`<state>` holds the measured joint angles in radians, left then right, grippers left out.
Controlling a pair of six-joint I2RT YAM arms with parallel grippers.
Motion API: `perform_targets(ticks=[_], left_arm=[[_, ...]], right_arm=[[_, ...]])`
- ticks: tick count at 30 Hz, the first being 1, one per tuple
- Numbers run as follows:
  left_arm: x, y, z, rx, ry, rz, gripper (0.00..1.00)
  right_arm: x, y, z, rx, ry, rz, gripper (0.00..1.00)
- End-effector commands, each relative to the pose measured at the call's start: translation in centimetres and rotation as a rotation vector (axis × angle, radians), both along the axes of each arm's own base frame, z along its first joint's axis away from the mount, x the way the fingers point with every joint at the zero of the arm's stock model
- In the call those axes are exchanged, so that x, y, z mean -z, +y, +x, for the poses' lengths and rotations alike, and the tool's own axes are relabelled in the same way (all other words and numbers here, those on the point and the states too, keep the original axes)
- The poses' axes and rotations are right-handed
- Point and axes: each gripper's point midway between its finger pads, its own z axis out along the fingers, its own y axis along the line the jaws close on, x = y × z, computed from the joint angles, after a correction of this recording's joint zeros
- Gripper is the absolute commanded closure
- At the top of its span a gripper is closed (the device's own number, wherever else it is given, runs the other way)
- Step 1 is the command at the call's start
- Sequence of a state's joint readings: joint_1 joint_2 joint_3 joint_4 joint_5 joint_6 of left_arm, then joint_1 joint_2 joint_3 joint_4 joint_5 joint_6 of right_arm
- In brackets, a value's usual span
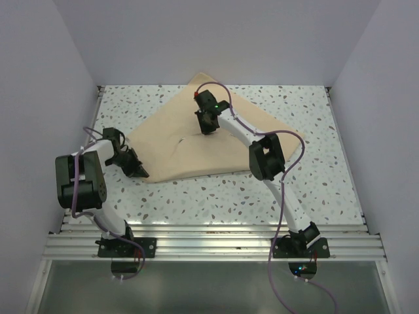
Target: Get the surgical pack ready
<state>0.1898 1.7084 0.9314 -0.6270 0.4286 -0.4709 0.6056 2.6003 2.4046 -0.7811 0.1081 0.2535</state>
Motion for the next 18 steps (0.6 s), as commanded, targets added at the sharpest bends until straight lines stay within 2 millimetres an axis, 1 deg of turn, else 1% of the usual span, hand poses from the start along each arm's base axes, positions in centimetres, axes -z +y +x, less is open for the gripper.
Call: perform_targets(ticks=[1,2,3,5,6,7,9,10,11,13,14,15,16,17,18], left_arm=[[0.1,2.6,0.2,0.006,0.02,0.123,1.0],[-0.4,2.4,0.7,0.007,-0.003,0.107,1.0],[-1.8,2.4,1.8,0.0,-0.061,0.103,1.0],[-3.8,1.7,3.6,0.002,-0.16,0.073,1.0],[-5.5,1.5,5.1,0.006,-0.235,0.073,1.0],[-6.4,0.9,5.7,0.023,-0.265,0.059,1.0],[-8.0,-1.2,7.0,0.085,-0.325,0.032,1.0],[-8.9,-2.7,7.5,0.119,-0.363,-0.019,1.0],[-9.2,-4.6,7.4,0.164,-0.376,-0.052,1.0],[-8.9,-6.5,6.9,0.193,-0.365,-0.092,1.0],[-8.6,-7.0,6.5,0.2,-0.351,-0.098,1.0],[-7.6,-7.3,5.4,0.183,-0.312,-0.114,1.0],[-7.4,-8.2,5.2,0.201,-0.326,-0.13,1.0],[-6.4,-8.3,4.4,0.188,-0.295,-0.14,1.0],[-5.8,-8.3,4.2,0.182,-0.28,-0.139,1.0]], right_arm=[[1.8,-1.1,-0.1,0.017,0.044,-0.02,0.96],[1.9,-1.2,-0.2,0.017,0.046,-0.023,0.96],[1.8,-1.2,-0.1,0.017,0.043,-0.021,0.96],[1.9,-1.3,-0.2,0.018,0.046,-0.022,0.96],[2.0,-1.4,-0.2,0.018,0.049,-0.024,0.96],[1.9,-1.3,-0.2,0.021,0.05,-0.019,0.96],[2.0,-1.2,-0.2,0.018,0.05,-0.018,0.96],[2.0,-1.2,-0.2,0.022,0.053,-0.016,0.96],[2.0,-1.2,-0.3,0.019,0.052,-0.016,0.96],[2.1,-1.3,-0.2,0.022,0.052,-0.017,0.96],[2.0,-1.2,-0.2,0.022,0.051,-0.016,0.96],[2.0,-1.3,-0.2,0.022,0.052,-0.017,0.96],[2.1,-1.3,-0.1,0.024,0.052,-0.017,0.96],[2.1,-1.3,-0.2,0.024,0.054,-0.018,0.96],[2.2,-1.3,-0.2,0.024,0.054,-0.018,0.96]])
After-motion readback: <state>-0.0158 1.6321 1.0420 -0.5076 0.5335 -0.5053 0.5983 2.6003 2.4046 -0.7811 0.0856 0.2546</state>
